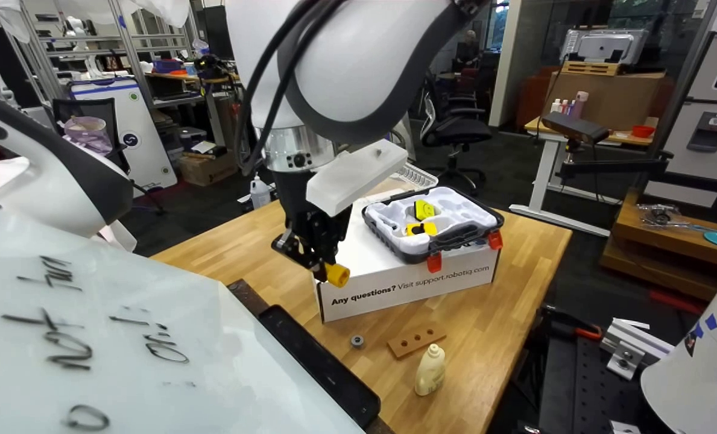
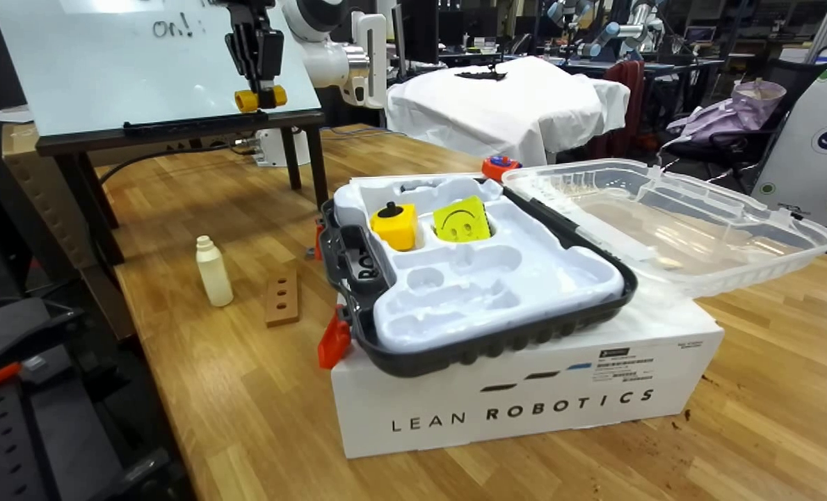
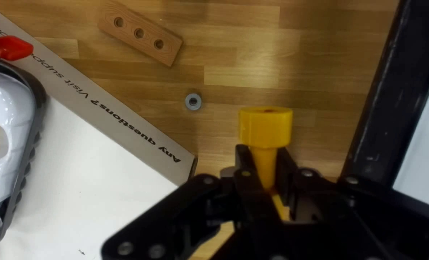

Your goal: Pick up the yellow object from the top of the box and place it on the whiteboard stand

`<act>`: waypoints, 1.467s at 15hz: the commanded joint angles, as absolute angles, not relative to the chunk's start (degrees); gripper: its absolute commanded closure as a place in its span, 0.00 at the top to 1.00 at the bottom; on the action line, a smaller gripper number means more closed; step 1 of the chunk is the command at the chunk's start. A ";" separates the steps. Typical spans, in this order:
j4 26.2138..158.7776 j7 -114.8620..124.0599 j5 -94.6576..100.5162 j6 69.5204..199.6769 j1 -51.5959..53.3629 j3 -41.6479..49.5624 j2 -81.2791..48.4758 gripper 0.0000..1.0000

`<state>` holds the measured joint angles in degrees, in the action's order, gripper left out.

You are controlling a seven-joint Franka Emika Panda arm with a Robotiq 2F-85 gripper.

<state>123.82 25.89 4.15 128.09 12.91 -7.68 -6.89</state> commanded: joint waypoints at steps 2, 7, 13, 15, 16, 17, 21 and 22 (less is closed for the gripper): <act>125.63 25.09 1.99 127.45 13.16 -9.21 -4.97 0.05; 125.91 23.63 -2.04 127.41 13.47 -10.90 -3.88 0.05; 125.79 14.76 -13.81 127.95 12.58 -11.34 -4.26 0.05; 125.83 12.43 -16.06 127.74 12.54 -11.40 -4.49 0.05; 125.89 11.61 -16.81 127.64 12.55 -11.40 -4.55 0.05; 125.97 10.83 -17.48 127.56 12.56 -11.41 -4.64 0.05; 126.18 8.66 -19.26 127.72 12.55 -11.41 -5.03 0.05; 126.00 8.17 -19.80 127.92 12.54 -11.43 -5.32 0.05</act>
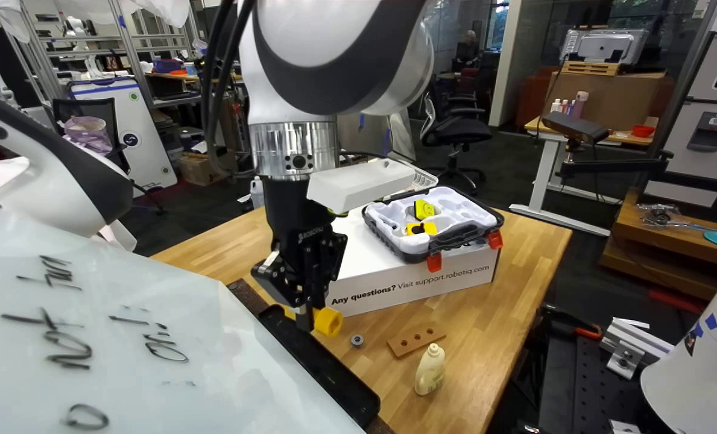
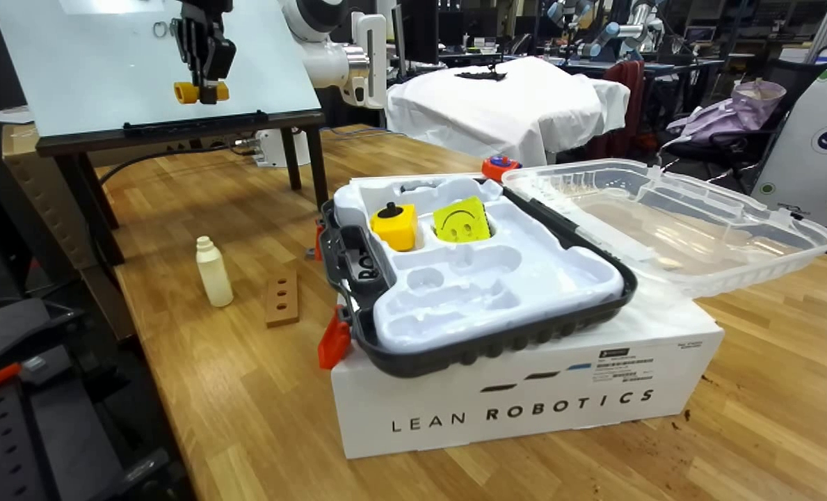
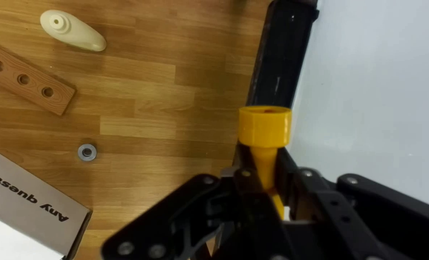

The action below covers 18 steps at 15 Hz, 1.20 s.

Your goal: Pick up the yellow object from the top of the box and place it on the whiteboard stand

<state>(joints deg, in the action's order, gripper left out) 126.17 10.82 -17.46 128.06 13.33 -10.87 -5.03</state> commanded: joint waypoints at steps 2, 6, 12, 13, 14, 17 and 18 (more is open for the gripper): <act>125.71 7.68 -20.42 128.50 12.60 -11.46 -5.96 0.05; 124.73 8.67 -20.87 130.17 12.78 -11.53 -8.50 0.05; 122.38 10.09 -20.59 132.45 12.89 -11.59 -12.01 0.05; 121.93 10.18 -20.57 132.64 12.91 -11.63 -12.49 0.05; 121.68 10.27 -20.45 132.60 12.87 -11.60 -12.68 0.05; 121.74 10.58 -20.18 132.78 12.79 -11.45 -12.51 0.16; 121.78 10.71 -20.04 132.83 12.79 -11.40 -12.42 0.44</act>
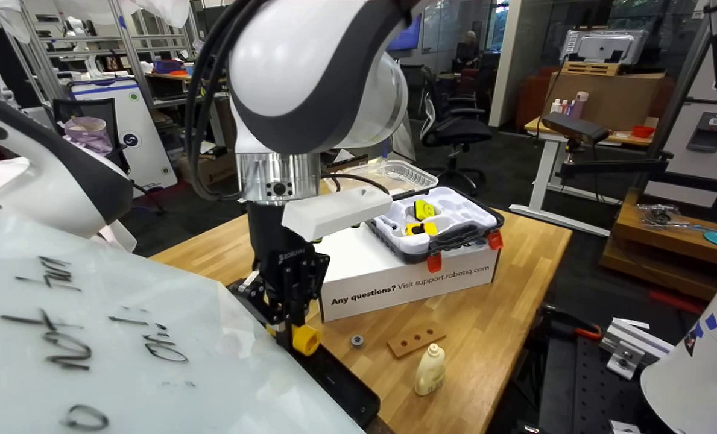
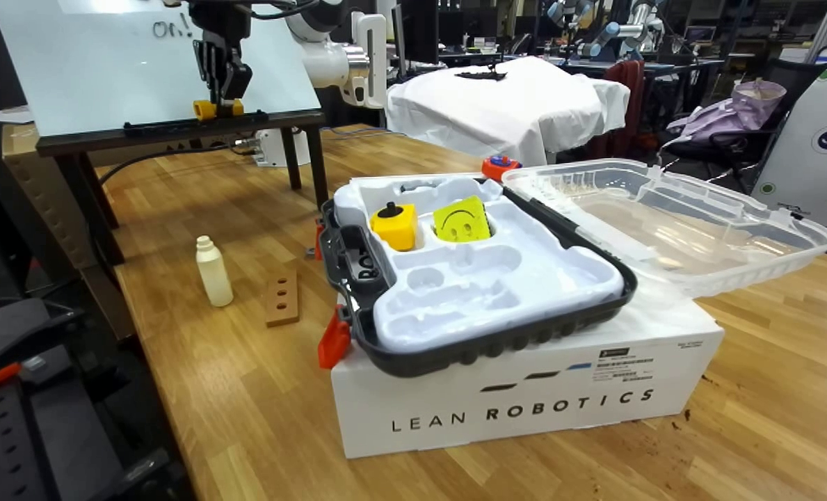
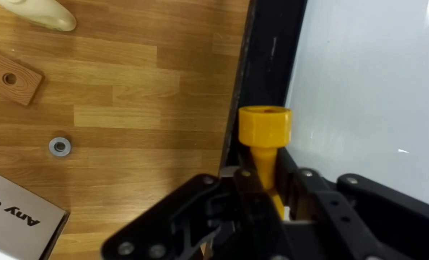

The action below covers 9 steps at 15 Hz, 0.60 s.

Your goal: Pick up the yellow object from the top of the box and place it on the whiteboard stand

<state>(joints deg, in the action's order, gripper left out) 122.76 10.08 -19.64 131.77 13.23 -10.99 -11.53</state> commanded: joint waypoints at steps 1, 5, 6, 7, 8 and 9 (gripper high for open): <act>121.82 10.73 -20.07 132.87 12.76 -11.38 -12.36 0.44; 121.88 10.78 -20.33 133.12 12.74 -11.50 -12.13 0.66; 121.88 10.87 -20.41 133.22 12.76 -11.60 -12.15 0.72; 121.91 10.86 -20.38 133.21 12.74 -11.61 -12.10 0.74; 122.01 10.78 -20.31 133.17 12.71 -11.60 -12.01 0.74; 122.05 10.79 -20.21 133.18 12.73 -11.59 -11.95 0.74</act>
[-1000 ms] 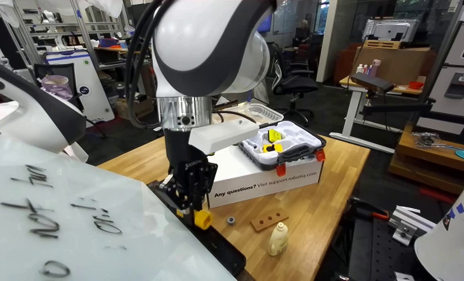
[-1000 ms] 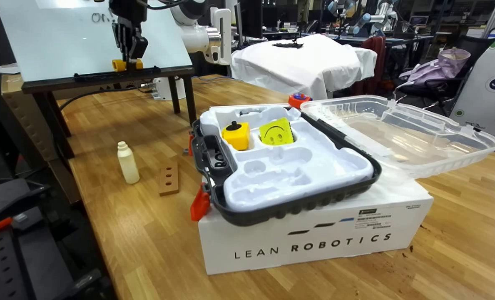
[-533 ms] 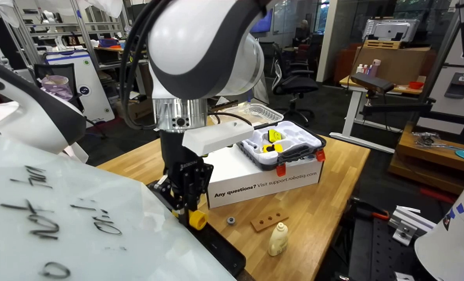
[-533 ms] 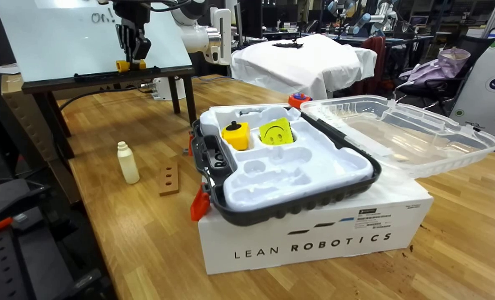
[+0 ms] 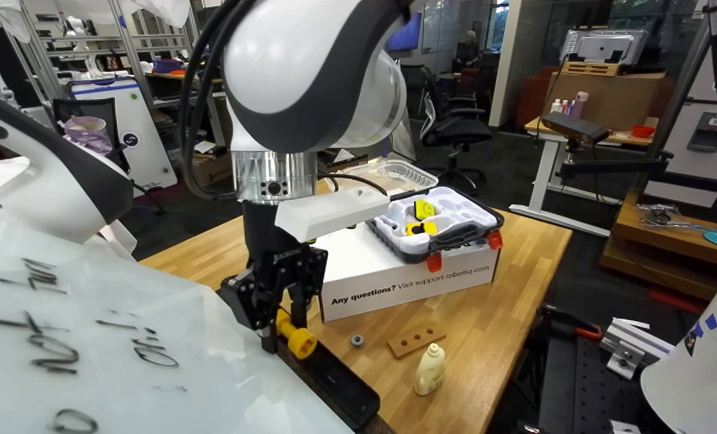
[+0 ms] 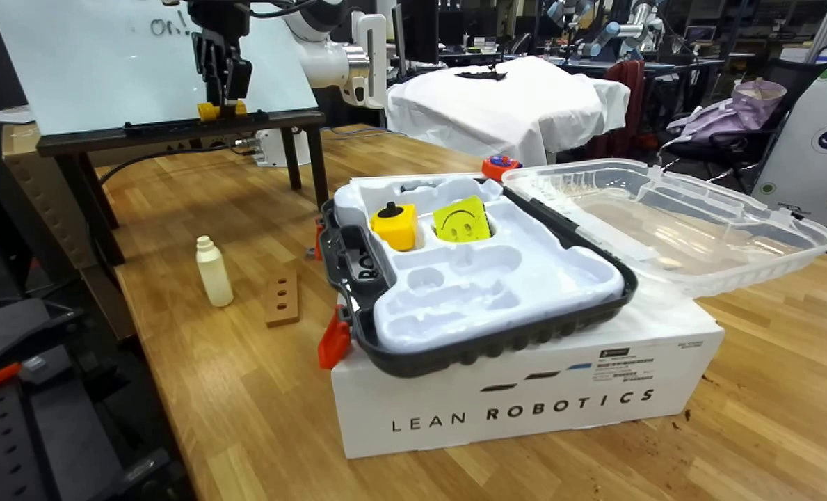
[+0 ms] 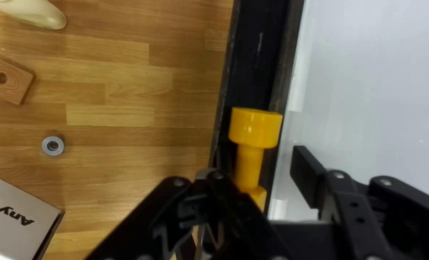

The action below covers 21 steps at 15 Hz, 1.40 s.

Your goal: Pick up the yellow object from the top of the box and place it on the whiteboard stand

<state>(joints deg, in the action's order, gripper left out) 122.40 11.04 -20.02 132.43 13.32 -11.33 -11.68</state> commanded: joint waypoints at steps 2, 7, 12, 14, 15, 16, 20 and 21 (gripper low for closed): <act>122.14 10.67 -20.19 133.16 12.72 -11.61 -11.76 0.74; 122.25 10.45 -20.11 133.14 12.65 -11.57 -11.53 0.74; 123.52 12.86 -15.32 134.44 13.45 -10.75 -9.55 0.74; 123.97 13.91 -12.14 135.33 13.46 -10.47 -7.98 0.74; 124.02 14.18 -11.08 135.34 13.30 -10.41 -7.21 0.74; 124.03 14.08 -10.70 135.13 13.12 -10.44 -6.46 0.74; 124.62 14.07 -9.90 135.18 12.76 -10.40 -4.13 0.74; 125.28 14.94 -8.99 135.74 12.71 -10.19 -3.29 0.74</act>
